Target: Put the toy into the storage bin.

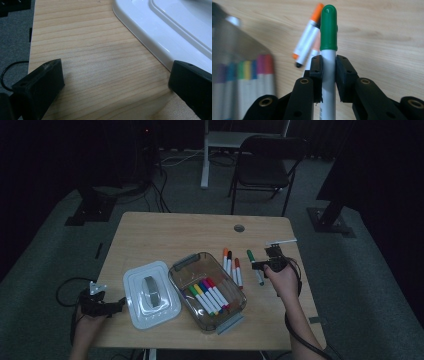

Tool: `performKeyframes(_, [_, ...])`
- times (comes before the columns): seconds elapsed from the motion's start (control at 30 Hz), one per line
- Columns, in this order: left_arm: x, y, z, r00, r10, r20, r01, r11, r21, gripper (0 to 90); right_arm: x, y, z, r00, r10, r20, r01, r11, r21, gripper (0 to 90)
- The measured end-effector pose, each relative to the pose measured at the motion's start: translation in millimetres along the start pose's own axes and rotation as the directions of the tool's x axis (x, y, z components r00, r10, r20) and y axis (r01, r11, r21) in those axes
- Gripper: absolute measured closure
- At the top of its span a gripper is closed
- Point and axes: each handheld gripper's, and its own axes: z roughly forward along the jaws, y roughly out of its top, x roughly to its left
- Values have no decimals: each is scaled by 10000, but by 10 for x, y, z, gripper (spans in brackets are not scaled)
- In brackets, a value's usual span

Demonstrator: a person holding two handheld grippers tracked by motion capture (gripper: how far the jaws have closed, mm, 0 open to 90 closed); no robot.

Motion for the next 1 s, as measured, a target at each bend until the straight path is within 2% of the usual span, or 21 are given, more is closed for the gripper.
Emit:
performKeyframes(0.07, [0, 0, 0, 10000, -3, 1, 3, 10000, 0, 5, 66, 24, -86, 9997, -144, -202, 141, 9998, -157, 767])
performKeyframes(0.13, [0, 0, 0, 10000, -3, -1, 3, 10000, 1, 5, 161, 50, -183, 9975, -303, -636, 282, 9990, -333, 767])
performKeyframes(0.23, [0, 0, 0, 10000, -8, 0, 8, 10000, -7, 5, 294, 74, -298, 9938, -602, -932, 541, 9963, -666, 767])
performKeyframes(0.47, [0, 0, 1, 10000, -3, -5, 3, 10000, -11, 5, 629, 116, -513, 9783, -1411, -1518, 1218, 9841, -1295, 767])
performKeyframes(0.57, [0, 1, 1, 10000, -7, -5, 7, 10000, -14, 5, 766, 138, -573, 9687, -1731, -1779, 1494, 9789, -1394, 767])
performKeyframes(0.77, [-1, 1, 0, 10000, -19, 3, 19, 10000, 1, 5, 1040, 159, -599, 9437, -2262, -2415, 1974, 9706, -1379, 767])
performKeyframes(0.93, [-1, 1, 0, 10000, -19, 3, 19, 10000, 1, 5, 1243, 166, -515, 9211, -2546, -2945, 2285, 9661, -1204, 767])
performKeyframes(1.0, [-1, 1, 0, 10000, -24, 5, 24, 10000, 1, 5, 1347, 159, -432, 9122, -2686, -3093, 2507, 9632, -970, 767])
